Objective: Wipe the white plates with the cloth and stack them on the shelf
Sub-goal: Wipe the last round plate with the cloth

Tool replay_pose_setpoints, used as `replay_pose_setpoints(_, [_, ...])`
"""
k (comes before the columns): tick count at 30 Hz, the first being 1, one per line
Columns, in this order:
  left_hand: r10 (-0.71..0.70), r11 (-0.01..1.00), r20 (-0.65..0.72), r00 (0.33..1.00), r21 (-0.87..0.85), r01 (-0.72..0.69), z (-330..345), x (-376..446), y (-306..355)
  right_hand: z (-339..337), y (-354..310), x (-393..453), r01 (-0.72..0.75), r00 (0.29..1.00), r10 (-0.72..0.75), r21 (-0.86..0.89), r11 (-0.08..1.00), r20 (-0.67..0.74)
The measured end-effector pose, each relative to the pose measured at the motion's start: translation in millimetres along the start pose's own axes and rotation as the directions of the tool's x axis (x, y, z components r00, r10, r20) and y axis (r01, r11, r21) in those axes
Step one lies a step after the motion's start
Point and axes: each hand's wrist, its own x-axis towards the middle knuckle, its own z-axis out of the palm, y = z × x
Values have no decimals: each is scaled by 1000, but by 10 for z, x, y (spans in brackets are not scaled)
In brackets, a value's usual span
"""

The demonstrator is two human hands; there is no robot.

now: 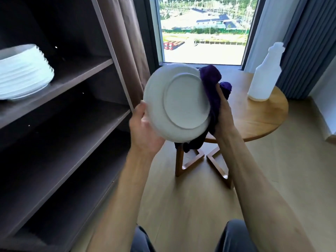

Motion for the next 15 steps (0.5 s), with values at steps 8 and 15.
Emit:
replay_pose_setpoints(8, [-252, 879, 27, 967, 425, 217, -131, 232, 373, 23, -430, -180, 123, 966, -8, -433, 893, 259])
replay_pose_setpoints(15, [-30, 997, -135, 990, 62, 39, -53, 293, -22, -78, -230, -80, 27, 1000, -21, -277, 961, 22])
